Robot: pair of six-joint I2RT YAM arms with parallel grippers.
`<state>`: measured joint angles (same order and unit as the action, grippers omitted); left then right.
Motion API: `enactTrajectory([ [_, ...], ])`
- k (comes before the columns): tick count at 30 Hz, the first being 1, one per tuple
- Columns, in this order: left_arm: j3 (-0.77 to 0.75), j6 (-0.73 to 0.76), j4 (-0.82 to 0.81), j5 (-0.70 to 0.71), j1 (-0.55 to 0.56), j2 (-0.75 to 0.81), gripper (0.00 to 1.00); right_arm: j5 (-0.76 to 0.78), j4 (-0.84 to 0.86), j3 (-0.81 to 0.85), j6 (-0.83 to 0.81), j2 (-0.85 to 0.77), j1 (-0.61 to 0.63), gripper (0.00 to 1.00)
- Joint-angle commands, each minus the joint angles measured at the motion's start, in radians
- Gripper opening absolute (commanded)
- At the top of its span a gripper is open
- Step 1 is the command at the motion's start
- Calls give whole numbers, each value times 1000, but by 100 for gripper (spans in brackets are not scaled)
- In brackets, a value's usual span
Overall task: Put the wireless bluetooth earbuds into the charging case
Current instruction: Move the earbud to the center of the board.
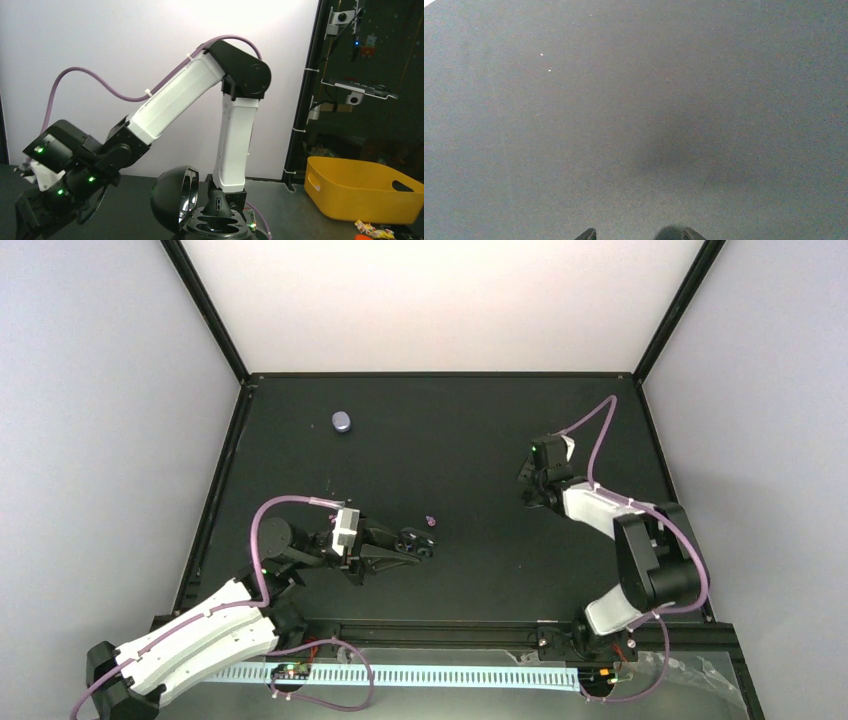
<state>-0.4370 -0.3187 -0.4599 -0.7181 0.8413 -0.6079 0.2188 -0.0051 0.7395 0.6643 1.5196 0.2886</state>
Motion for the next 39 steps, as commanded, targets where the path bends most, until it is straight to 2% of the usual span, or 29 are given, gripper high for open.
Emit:
enactTrajectory([
  [1,-18,2,-23,-3,6,9,2,16,17,52,2,76,-10,44],
  [11,-23,0,-20,-8,6,25,2,7,-59,132,-5,175,-11,44],
  [22,-23,-1,-25,-17,6,35,2,-30,-234,251,-24,241,-12,44],
  [32,-23,-1,-25,-18,6,51,2,-81,-278,242,47,203,-62,46],
  [39,-23,-3,-25,-20,6,66,1,-123,-285,254,80,235,-71,42],
])
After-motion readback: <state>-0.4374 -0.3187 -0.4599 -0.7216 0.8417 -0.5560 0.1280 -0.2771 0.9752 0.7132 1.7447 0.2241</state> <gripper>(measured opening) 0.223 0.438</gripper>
